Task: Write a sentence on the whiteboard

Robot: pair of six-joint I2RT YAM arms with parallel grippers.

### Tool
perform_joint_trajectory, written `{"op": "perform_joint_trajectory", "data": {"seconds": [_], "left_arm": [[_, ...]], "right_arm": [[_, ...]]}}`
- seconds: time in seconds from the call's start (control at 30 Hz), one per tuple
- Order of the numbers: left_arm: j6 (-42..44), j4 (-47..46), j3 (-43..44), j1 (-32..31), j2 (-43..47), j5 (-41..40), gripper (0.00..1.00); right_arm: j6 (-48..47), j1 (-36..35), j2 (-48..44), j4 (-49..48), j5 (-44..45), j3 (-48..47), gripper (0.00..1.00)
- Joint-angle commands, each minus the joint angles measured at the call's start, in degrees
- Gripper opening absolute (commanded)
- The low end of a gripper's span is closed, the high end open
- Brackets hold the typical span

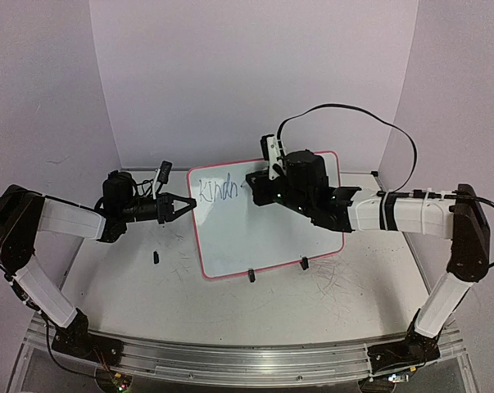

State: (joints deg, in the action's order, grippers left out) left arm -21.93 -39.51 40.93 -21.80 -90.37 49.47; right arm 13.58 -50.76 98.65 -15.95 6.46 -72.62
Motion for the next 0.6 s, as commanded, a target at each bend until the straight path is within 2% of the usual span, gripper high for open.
{"op": "perform_joint_trajectory", "data": {"seconds": [0.0,0.57], "left_arm": [[3.0,-0.5,1.9,-0.9,0.7,1.9,0.0],[3.1,-0.4,1.7,-0.9,1.0,1.9,0.0]], "right_arm": [[0.3,0.0,1.5,-2.3,-0.1,-2.1,0.0],[1.7,1.0,-1.5,-2.4,6.5,1.4,0.0]]}}
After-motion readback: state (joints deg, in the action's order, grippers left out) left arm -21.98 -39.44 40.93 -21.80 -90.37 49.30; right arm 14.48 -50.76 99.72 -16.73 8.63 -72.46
